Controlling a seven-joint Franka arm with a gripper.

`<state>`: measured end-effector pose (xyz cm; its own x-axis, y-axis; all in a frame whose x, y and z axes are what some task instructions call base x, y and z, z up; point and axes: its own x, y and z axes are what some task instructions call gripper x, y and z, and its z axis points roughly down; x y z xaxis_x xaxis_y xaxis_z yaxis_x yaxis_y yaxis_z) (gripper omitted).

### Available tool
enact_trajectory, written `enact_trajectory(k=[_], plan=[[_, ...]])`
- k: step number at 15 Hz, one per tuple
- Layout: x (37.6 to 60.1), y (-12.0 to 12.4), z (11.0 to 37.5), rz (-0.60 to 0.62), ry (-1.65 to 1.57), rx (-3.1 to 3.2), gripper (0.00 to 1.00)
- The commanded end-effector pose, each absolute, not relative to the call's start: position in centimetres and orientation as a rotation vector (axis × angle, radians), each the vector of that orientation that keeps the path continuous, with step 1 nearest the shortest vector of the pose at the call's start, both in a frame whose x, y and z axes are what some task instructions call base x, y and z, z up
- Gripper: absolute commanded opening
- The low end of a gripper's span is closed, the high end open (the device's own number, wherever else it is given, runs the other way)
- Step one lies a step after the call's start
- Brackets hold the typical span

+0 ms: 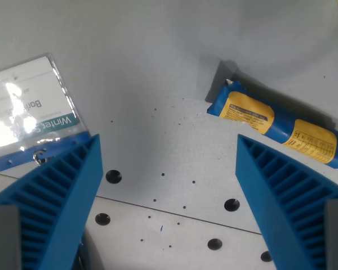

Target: Move in base positive y

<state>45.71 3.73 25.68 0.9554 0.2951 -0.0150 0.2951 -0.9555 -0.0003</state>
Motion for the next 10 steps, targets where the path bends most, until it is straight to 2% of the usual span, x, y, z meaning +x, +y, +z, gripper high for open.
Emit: enact_trajectory(k=[1, 10], plan=[[45.9, 4.3, 25.9, -0.016, 0.469, 3.104, 1.0], [47.1, 9.4, 25.9, -0.016, 0.469, 3.104, 1.0]])
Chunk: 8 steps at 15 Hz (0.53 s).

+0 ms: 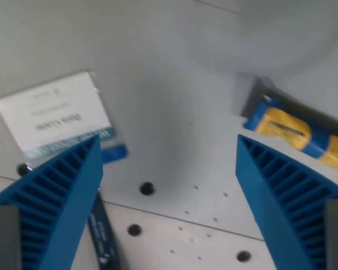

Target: Move in base positive y

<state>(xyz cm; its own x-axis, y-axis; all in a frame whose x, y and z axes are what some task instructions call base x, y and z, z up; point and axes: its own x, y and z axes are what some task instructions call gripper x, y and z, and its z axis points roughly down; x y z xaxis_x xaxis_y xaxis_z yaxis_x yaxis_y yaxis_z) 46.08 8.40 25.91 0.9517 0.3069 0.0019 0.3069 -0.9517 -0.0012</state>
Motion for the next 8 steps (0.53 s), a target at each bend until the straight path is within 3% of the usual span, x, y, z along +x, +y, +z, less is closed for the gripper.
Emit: enact_trajectory(k=[1, 8], plan=[[47.3, 10.0, 25.8, 0.016, -0.47, -3.109, 1.0], [48.3, 14.0, 25.8, 0.016, -0.47, -3.109, 1.0]])
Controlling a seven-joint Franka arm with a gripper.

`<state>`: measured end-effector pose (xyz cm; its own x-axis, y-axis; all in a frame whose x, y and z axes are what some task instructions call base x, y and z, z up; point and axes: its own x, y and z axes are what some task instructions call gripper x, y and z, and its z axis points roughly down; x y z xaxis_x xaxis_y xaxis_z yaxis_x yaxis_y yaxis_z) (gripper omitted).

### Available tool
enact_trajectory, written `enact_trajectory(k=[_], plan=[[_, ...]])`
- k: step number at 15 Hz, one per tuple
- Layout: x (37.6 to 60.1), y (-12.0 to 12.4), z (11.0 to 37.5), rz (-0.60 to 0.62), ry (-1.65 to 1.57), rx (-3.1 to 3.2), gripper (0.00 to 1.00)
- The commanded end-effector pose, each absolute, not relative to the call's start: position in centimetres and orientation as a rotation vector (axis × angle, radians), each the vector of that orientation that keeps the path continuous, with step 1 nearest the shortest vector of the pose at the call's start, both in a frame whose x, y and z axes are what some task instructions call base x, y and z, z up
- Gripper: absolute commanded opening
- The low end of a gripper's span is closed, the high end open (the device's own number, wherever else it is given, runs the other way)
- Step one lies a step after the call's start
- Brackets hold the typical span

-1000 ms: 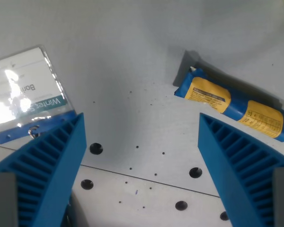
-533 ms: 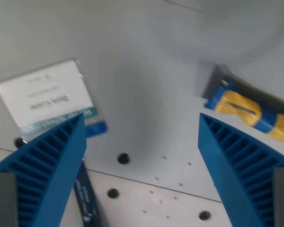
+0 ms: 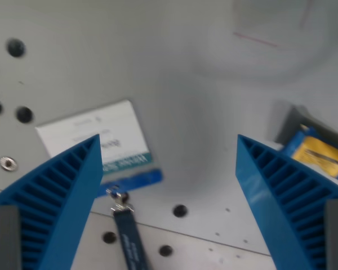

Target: Move in base positive y

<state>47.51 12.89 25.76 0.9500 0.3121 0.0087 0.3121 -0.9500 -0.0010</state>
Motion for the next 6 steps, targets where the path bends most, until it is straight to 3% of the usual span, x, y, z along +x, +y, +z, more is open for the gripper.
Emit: enact_trajectory(k=[1, 6], plan=[[48.5, 14.5, 25.8, 0.016, -0.47, -3.109, 1.0], [49.2, 17.4, 25.7, 0.016, -0.47, -3.109, 1.0]])
